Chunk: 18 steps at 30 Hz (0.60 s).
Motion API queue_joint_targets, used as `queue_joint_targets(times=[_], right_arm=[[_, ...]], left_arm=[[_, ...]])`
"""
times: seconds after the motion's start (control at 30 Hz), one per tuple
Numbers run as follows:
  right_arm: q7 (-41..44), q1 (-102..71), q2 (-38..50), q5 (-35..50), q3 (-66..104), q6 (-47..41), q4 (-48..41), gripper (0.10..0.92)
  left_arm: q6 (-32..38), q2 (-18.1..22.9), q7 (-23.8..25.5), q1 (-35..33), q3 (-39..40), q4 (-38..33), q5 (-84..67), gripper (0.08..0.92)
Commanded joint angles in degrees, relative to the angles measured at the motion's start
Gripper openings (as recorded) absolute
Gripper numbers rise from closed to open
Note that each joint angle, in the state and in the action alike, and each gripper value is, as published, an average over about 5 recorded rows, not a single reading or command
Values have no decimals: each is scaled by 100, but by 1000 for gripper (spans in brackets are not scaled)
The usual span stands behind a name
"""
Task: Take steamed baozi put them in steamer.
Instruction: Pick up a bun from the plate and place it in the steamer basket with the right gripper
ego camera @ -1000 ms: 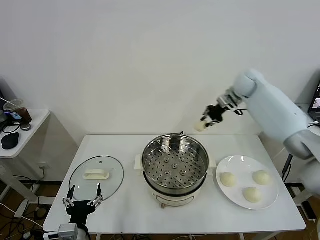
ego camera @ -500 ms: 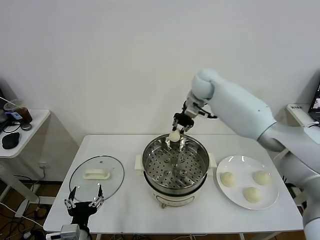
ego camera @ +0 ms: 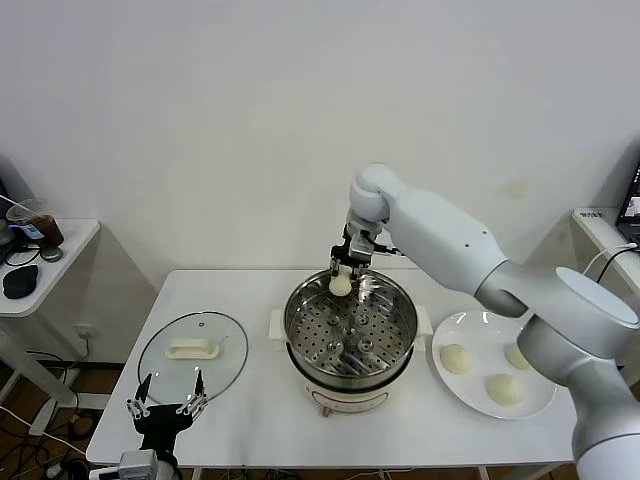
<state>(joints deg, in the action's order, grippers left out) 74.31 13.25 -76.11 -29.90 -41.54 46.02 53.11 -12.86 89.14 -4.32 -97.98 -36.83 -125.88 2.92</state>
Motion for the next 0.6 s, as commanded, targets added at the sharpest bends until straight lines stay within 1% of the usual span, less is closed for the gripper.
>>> queue_joint_targets(times=[0.03,0.23,0.33,0.4,0.53,0.6], right_arm=[[-29,-110,-168,-223,26,135,-138,390],[53,-188,-88,-112,16,111,68,390],[51,-216,-85,-148,25,114,21,392],[23,-235,-94,-188,44,126,-62,411],[-111,-220,-65,-145,13,69,-86,508],[-87,-167,-9,-30,-60,-110,7,568]], left_arm=[[-4,-1,4,-2,-4,3,5,823],[-7,2,8,9,0,25,7,823],[-7,4,10,17,9,28,7,823],[-6,1,11,17,9,28,6,823],[-6,-10,10,18,-5,33,2,823],[-8,-11,12,22,-3,32,1,823]])
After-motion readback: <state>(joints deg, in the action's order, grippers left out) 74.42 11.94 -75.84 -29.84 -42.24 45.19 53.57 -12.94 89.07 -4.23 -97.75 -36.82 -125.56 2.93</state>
